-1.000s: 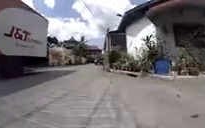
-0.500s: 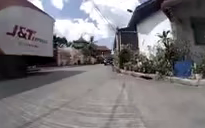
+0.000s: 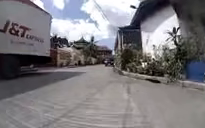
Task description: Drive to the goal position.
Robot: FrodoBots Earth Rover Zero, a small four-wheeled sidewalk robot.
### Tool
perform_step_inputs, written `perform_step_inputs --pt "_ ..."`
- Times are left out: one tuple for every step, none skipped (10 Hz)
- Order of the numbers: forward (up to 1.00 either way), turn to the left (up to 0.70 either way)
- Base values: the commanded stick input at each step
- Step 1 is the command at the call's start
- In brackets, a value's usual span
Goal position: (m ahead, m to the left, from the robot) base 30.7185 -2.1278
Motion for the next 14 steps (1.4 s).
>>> perform_step_inputs --pt "1.00 0.00" --pt "1.00 0.00" --pt "1.00 0.00" --pt "1.00 0.00" --pt "1.00 0.00" --pt "1.00 0.00" --pt "1.00 0.00" --pt "1.00 0.00" --pt "1.00 0.00" --pt "1.00 0.00" --pt "1.00 0.00" --pt "1.00 0.00" --pt "1.00 0.00" --pt "1.00 0.00"
